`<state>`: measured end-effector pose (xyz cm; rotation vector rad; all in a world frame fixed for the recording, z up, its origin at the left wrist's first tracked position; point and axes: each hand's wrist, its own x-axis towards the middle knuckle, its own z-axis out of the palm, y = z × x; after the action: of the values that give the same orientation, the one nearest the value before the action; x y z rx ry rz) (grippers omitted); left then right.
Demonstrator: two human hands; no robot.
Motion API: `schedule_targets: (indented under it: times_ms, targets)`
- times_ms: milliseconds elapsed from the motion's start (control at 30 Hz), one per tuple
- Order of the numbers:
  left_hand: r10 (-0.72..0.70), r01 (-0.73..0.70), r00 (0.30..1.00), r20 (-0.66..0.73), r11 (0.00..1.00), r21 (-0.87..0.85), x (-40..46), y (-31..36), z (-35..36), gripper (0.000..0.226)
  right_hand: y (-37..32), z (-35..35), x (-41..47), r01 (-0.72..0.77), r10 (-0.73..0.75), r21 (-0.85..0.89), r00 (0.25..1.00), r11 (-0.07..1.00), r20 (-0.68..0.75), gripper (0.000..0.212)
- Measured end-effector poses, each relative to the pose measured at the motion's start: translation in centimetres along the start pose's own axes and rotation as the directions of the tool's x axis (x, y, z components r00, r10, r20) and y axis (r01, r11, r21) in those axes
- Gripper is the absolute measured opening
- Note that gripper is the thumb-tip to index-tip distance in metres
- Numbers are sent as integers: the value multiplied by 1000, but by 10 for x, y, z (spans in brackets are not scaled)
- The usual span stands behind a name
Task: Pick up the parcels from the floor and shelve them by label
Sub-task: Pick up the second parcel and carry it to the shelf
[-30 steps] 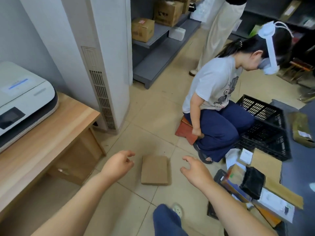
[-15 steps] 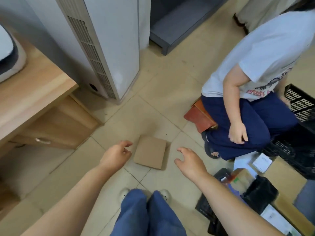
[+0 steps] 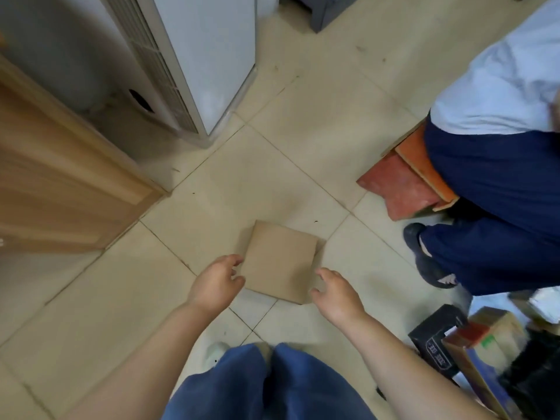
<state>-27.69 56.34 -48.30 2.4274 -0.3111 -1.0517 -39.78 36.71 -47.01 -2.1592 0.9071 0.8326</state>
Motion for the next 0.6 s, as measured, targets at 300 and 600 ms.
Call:
schedule_targets:
  times_ms: [300,600]
  targets:
    - [-29,28,997,67,1000,9,133,-82,103,51,50,108,146,-84,88,89,995,993,-45,54]
    - [-78,73,990,120,996,44,207,-124,165,70,90,171,232,-140,171,191,973,972,-157,76]
